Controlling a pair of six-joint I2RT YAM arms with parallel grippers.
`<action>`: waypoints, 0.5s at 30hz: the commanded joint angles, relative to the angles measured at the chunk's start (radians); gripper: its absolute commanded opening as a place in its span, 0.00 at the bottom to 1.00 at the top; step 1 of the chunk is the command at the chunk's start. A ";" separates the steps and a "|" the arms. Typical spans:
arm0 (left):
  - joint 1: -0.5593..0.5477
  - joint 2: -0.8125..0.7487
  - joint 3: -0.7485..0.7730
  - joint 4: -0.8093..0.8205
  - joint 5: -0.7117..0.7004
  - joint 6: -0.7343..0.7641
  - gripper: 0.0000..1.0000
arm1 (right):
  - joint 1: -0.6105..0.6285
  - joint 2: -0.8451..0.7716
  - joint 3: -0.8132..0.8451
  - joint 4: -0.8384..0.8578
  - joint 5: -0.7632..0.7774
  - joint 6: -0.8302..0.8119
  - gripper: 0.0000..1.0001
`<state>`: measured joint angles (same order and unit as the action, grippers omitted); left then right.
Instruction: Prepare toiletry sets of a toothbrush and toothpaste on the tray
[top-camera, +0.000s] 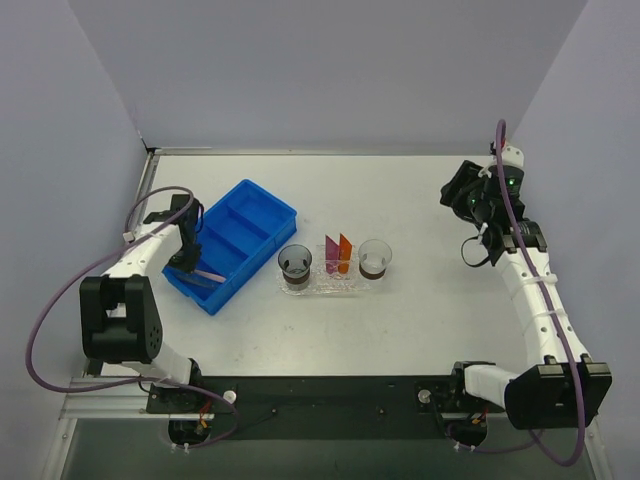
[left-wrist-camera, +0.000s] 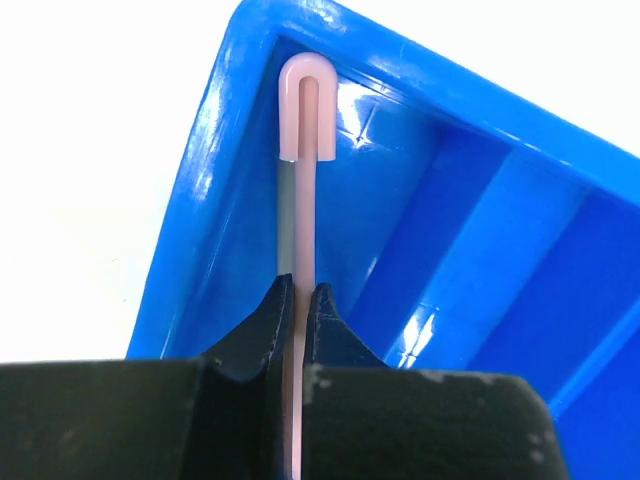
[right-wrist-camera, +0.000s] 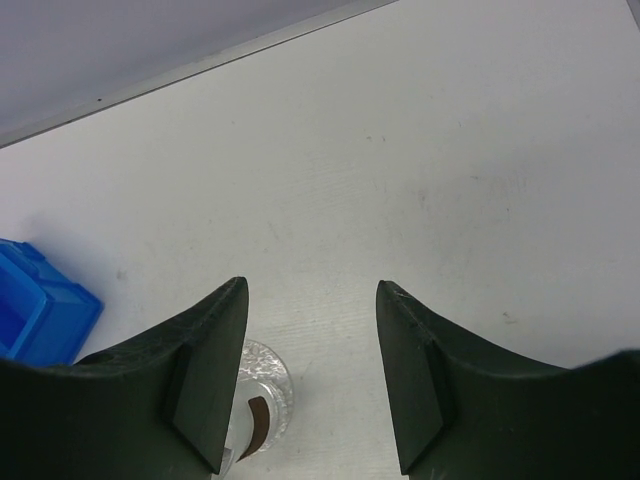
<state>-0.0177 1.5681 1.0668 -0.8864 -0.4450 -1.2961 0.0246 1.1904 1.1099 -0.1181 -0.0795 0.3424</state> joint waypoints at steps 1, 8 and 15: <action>0.004 -0.059 0.047 -0.014 -0.041 0.040 0.00 | -0.008 -0.057 -0.031 0.054 -0.025 0.013 0.49; -0.002 -0.078 0.071 -0.019 -0.053 0.101 0.00 | -0.008 -0.107 -0.061 0.061 -0.031 0.015 0.50; -0.019 -0.181 0.113 0.013 -0.135 0.185 0.00 | -0.006 -0.130 -0.062 0.080 -0.049 0.012 0.49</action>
<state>-0.0246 1.4788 1.1122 -0.9009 -0.4976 -1.1843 0.0246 1.0908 1.0546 -0.0963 -0.1059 0.3450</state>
